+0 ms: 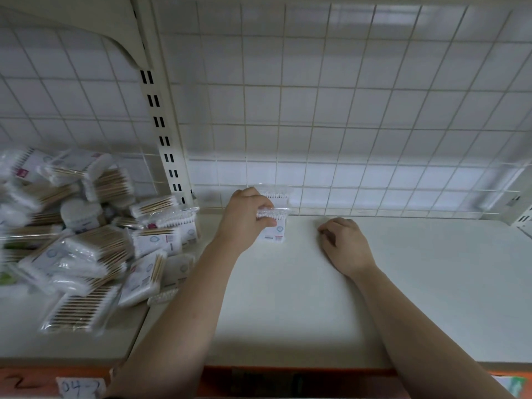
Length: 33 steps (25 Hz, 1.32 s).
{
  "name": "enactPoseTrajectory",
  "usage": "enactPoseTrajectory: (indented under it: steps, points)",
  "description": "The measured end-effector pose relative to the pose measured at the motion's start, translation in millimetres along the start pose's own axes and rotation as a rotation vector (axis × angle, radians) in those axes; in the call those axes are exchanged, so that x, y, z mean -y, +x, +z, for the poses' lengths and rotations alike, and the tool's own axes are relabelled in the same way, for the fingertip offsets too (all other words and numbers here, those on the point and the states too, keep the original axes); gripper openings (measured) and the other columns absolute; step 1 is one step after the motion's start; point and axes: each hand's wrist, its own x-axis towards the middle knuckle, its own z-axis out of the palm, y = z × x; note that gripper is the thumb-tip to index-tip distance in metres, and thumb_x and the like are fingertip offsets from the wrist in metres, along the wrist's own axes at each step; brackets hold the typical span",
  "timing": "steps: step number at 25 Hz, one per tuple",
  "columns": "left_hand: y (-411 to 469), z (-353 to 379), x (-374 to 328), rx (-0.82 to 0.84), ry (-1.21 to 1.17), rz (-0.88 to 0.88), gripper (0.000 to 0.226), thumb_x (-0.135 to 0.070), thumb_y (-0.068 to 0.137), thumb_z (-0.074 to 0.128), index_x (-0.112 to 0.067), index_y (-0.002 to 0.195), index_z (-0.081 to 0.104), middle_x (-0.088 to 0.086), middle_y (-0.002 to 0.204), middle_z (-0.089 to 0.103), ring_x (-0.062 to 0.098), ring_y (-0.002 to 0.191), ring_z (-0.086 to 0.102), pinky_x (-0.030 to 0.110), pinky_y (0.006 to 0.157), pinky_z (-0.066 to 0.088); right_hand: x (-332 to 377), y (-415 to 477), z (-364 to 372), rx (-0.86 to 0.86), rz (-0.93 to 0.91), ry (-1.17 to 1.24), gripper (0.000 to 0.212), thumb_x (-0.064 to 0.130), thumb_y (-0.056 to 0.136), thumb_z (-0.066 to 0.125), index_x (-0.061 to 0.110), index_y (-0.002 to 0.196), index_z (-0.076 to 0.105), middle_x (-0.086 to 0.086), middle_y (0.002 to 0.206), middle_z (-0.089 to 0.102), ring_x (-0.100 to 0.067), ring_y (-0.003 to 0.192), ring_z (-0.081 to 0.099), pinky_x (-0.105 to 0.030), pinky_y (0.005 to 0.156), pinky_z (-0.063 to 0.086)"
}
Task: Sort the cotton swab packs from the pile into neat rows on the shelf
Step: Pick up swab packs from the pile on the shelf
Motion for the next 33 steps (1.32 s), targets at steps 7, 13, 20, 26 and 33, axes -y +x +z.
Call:
enactPoseTrajectory:
  steps: [7,13,20,26,33]
  points:
    - [9.5,8.2,-3.2,-0.062,0.020,-0.013,0.023,-0.015,0.070,0.080,-0.009,0.091,0.074,0.003,0.086,0.062,0.025,0.088,0.050,0.017,0.072,0.027,-0.3,0.3,-0.6,0.000,0.001,0.012,0.017,0.010,0.085,0.056,0.011,0.096,0.069,0.000,0.099,0.064,-0.023,0.100,0.051,-0.022,0.072,0.032]
    - [21.4,16.5,-1.1,-0.051,0.031,-0.011,0.023,-0.013,0.071,0.079,-0.007,0.093,0.074,0.006,0.087,0.062,0.027,0.088,0.049,0.018,0.072,0.025,-1.7,0.8,-1.7,0.001,0.003,0.023,0.017,0.010,0.085,0.057,0.012,0.096,0.070,0.001,0.099,0.064,-0.023,0.099,0.050,-0.024,0.073,0.034]
    - [29.0,24.6,-0.7,-0.036,0.106,-0.094,0.028,-0.013,0.076,0.076,-0.008,0.103,0.070,0.009,0.099,0.060,0.029,0.099,0.049,0.019,0.079,0.030,-3.1,0.8,-0.8,-0.008,-0.005,0.027,0.015,0.011,0.084,0.059,0.012,0.095,0.070,0.001,0.098,0.064,-0.023,0.098,0.051,-0.023,0.072,0.034]
    - [15.5,17.1,-9.5,-0.068,0.169,-0.100,0.045,-0.020,0.083,0.069,-0.009,0.125,0.055,0.008,0.122,0.047,0.026,0.111,0.047,0.032,0.094,0.042,0.8,-1.8,-5.5,-0.060,-0.019,0.056,0.027,0.013,0.083,0.054,0.007,0.107,0.066,-0.008,0.104,0.064,-0.029,0.102,0.054,-0.023,0.079,0.035]
    - [-16.7,-33.9,-17.8,-0.115,0.282,-0.095,0.030,-0.024,0.094,0.054,-0.011,0.119,0.059,0.006,0.118,0.053,0.024,0.112,0.048,0.025,0.092,0.034,50.6,5.3,-17.5,-0.137,-0.116,0.263,0.024,0.006,0.086,0.055,0.010,0.106,0.067,-0.001,0.104,0.065,-0.022,0.098,0.057,-0.029,0.084,0.044]
